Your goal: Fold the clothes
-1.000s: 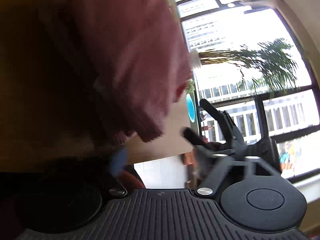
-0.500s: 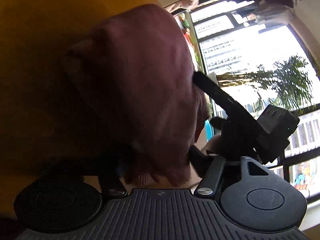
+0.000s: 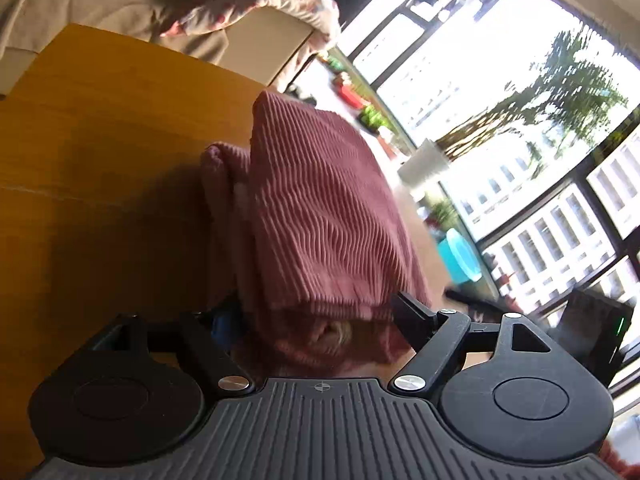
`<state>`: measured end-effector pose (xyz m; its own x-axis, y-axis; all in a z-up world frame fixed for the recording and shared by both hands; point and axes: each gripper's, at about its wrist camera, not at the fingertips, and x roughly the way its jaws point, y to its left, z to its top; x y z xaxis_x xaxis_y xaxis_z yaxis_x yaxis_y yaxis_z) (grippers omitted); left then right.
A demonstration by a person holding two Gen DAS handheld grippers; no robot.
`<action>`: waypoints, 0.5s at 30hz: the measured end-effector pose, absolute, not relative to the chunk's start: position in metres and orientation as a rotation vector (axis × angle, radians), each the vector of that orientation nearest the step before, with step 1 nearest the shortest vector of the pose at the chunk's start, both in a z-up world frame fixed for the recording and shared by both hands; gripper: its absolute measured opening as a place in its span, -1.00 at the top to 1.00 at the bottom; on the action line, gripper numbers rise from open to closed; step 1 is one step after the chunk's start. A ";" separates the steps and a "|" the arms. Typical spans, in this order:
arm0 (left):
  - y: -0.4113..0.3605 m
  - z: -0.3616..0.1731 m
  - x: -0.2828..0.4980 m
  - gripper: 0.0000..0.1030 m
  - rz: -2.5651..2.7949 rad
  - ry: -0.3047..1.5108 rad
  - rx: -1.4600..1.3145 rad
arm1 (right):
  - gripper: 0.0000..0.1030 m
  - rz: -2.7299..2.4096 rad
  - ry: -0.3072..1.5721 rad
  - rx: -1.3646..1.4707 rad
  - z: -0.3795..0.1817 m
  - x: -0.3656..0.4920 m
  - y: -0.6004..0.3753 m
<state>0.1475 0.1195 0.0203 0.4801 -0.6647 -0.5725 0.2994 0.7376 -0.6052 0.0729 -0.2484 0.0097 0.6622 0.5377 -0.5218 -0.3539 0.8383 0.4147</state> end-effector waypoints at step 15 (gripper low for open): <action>0.096 0.001 0.207 -0.14 -0.568 0.885 -0.340 | -0.88 0.621 0.833 0.449 -0.031 0.177 -0.197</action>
